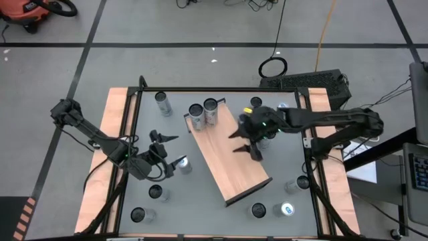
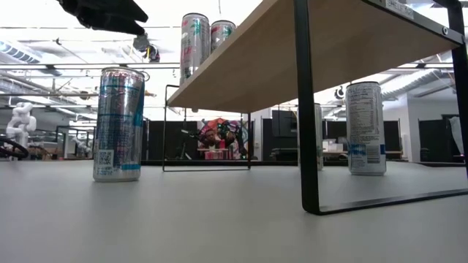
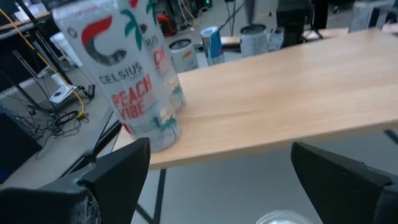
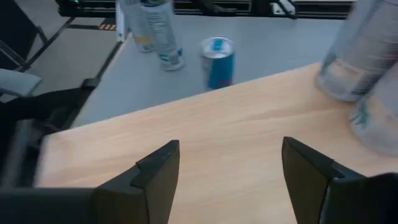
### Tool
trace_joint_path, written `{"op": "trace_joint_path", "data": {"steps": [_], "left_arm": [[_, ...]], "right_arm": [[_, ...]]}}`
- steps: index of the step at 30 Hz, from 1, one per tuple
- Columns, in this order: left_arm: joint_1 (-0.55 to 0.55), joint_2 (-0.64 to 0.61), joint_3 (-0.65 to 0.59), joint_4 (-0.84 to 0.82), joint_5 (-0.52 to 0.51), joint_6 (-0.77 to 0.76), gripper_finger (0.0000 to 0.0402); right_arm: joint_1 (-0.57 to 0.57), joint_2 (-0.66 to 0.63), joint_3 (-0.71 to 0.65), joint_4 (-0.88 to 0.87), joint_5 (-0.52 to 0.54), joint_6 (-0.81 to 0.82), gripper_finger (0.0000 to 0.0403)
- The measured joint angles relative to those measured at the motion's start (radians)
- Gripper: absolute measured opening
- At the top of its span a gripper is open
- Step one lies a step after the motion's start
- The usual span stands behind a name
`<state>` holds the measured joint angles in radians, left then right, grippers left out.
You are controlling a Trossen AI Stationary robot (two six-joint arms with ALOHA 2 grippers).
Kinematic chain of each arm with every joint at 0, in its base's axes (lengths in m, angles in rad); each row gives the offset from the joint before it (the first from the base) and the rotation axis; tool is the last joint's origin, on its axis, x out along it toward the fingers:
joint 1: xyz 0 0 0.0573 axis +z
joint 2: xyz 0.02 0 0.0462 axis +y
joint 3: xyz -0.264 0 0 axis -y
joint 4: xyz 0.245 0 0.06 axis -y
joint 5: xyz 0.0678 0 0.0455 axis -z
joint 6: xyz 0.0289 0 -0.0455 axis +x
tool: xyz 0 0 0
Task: Place canned beverage on shelf
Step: Put the white-pink soda can on the shelf aligned with the other white-pink soda cans
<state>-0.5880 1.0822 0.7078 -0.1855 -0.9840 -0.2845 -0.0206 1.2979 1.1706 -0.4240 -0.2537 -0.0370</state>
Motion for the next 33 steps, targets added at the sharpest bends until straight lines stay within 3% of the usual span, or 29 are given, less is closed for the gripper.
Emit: {"op": "trace_joint_path", "data": {"steps": [9,21,33], "left_arm": [[-0.003,0.064,0.000,0.075,0.032,0.003,0.0388],[-0.032,0.176,0.000,0.218,0.079,0.003,0.0388],[-0.095,0.233,0.000,0.297,0.080,0.006,0.0388]], "right_arm": [[0.257,-0.103,0.000,-0.084,0.254,0.218,0.0215],[0.593,-0.077,0.000,-0.057,0.572,0.472,0.0215],[0.802,0.033,0.001,0.027,0.675,0.632,0.0215]]}}
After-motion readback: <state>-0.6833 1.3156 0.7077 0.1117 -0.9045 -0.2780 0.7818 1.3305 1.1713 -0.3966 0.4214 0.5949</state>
